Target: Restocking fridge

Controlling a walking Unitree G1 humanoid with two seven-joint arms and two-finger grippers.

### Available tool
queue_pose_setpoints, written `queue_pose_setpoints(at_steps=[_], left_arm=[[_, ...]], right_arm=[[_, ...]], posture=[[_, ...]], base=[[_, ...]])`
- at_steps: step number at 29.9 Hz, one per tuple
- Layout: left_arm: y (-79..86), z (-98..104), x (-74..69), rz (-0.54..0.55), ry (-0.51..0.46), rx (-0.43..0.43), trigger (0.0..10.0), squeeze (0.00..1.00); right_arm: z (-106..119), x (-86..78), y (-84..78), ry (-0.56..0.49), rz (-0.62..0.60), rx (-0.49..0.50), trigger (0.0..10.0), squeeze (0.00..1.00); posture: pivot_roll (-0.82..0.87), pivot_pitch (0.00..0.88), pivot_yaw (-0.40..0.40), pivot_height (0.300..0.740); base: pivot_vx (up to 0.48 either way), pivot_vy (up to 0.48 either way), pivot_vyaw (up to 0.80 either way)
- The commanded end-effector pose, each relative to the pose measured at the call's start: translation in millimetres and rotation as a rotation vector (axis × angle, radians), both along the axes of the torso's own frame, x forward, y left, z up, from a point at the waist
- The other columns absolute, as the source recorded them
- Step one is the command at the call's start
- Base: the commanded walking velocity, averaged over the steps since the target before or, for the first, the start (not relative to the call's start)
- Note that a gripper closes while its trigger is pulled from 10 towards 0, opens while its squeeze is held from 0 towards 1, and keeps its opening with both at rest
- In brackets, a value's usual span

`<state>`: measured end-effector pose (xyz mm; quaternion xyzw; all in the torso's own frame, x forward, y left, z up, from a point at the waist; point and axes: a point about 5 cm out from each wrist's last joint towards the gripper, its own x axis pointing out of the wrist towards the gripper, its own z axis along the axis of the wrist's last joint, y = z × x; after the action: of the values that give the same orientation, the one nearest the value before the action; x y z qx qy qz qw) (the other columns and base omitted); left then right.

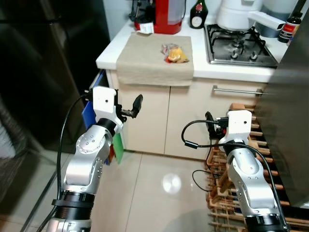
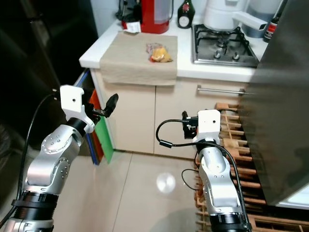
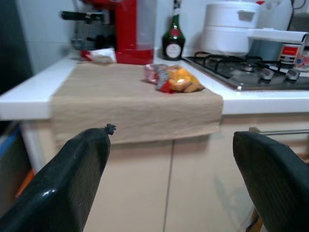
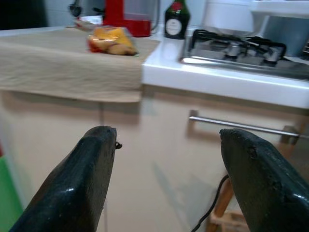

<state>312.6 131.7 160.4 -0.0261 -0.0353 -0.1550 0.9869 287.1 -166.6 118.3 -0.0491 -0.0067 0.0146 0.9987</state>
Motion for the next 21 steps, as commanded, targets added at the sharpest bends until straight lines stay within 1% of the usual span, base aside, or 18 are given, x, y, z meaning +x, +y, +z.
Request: queue_pose_setpoints(at_steps=[1,9,12,14,21], left_arm=[[-3.3,3.9,2.5,0.001,-0.008,-0.012,10.0,1.00],[-2.4,2.2,2.3,0.005,0.005,-0.022,10.0,1.00],[-8.6,5.9,1.2,-0.035,-0.014,-0.046,10.0,1.00],[-12.1,8.1,0.4,-0.049,-0.028,-0.029,10.0,1.00],[-12.4,11.9,1.5,-0.056,-0.042,-0.023,10.0,1.00]], right_arm=[[3.9,1.5,-6.1,-0.016,-0.019,-0.010,10.0,0.00],[4.8,0.0,-7.9,-0.028,-0.043,-0.004,10.0,0.01],[4.6,-0.9,-8.7,-0.028,-0.048,-0.006,10.0,0.01],[5.3,-1.0,-8.8,-0.032,-0.051,-0.007,10.0,0.00],[6.9,-1.9,-10.0,-0.044,-0.063,-0.012,10.0,0.00]], posture=[[-0.10,0.000,0.045,0.740],[-0.10,0.000,0.050,0.740],[-0.11,0.000,0.051,0.740],[-0.11,0.000,0.054,0.740],[-0.11,0.000,0.057,0.740]], base=[[0.480,0.000,0.00],[0.480,0.000,0.00],[0.480,0.000,0.00],[0.480,0.000,0.00],[0.480,0.000,0.00]])
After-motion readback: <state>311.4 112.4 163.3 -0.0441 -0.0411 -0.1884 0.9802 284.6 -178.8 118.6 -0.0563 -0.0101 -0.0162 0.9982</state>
